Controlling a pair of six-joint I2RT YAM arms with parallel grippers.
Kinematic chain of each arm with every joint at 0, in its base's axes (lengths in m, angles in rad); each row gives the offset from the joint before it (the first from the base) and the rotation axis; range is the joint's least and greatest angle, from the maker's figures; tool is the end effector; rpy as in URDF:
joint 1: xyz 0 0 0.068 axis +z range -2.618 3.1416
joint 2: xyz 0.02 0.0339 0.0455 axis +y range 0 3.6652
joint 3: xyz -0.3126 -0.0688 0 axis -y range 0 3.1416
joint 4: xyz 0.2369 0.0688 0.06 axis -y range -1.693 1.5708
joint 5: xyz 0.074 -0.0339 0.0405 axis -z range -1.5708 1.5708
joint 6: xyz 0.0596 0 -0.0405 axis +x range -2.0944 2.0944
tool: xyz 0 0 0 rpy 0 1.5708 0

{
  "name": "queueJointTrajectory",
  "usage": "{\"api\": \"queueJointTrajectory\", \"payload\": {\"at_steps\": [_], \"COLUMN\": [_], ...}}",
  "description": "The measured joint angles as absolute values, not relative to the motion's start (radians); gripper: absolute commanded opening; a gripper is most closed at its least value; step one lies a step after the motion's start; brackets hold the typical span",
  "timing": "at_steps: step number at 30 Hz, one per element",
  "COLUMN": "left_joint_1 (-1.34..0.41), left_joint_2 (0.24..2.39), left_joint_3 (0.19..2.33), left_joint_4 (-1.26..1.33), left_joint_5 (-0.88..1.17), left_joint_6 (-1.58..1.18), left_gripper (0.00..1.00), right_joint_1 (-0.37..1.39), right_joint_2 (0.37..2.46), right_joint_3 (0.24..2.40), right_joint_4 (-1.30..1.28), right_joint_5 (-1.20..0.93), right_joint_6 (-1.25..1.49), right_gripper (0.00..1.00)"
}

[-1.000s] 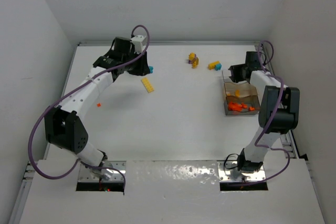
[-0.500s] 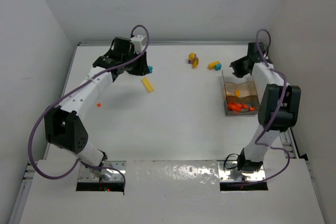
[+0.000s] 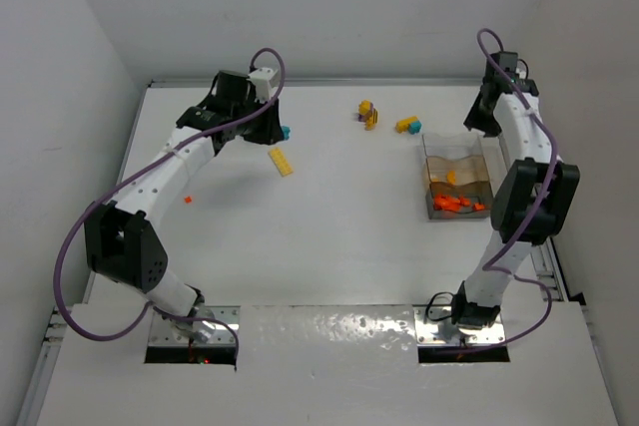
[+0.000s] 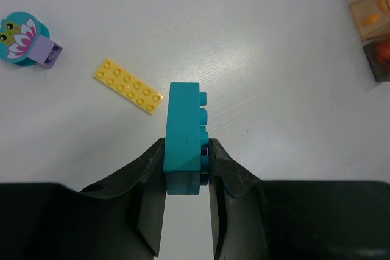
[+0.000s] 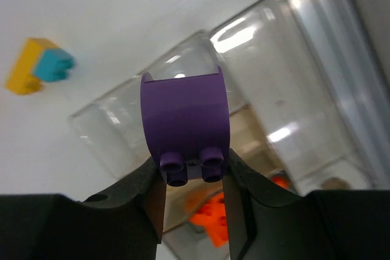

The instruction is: Sort the legos into containers by color

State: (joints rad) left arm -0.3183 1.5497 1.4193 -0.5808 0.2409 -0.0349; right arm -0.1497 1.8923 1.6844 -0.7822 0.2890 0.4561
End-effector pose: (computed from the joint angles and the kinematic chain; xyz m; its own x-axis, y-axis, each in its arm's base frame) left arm 0.3337 -0.1249 0.3686 -0.6362 0.1739 -0.7517 0.4537 0.8724 -0.1821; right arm 0.4275 -0.0817 0.3103 -0.6112 0.5191 -0.5975 0.6313 0.7751 0.0277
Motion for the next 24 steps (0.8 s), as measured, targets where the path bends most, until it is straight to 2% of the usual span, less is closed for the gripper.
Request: {"api": "queueJointTrajectory", "payload": {"at_steps": [2, 5, 9, 16, 24], "left_joint_1": [-0.318, -0.318, -0.318, -0.318, -0.318], "left_joint_2": [1.55, 1.55, 1.55, 1.545, 1.544], "left_joint_3": [1.419, 1.419, 1.422, 1.423, 1.425], "left_joint_4": [-0.581, -0.581, -0.583, -0.587, -0.589], "left_joint_5": [0.246, 0.251, 0.253, 0.247, 0.241], "left_joint_6": [-0.034, -0.035, -0.035, -0.034, -0.033], "left_gripper": [0.0, 0.0, 0.0, 0.0, 0.0], "right_joint_1": [-0.15, -0.15, -0.146, -0.146, -0.146], "right_joint_2": [1.885, 1.842, 1.833, 1.808, 1.788], "right_joint_3": [1.653, 1.481, 1.268, 1.166, 1.157], "right_joint_4": [-0.749, -0.574, -0.356, -0.207, -0.149], "right_joint_5": [0.212, 0.025, -0.118, -0.112, -0.103], "right_joint_6": [0.513, 0.722, 1.018, 1.265, 1.315], "right_gripper": [0.11, 0.11, 0.12, 0.18, 0.18]}}
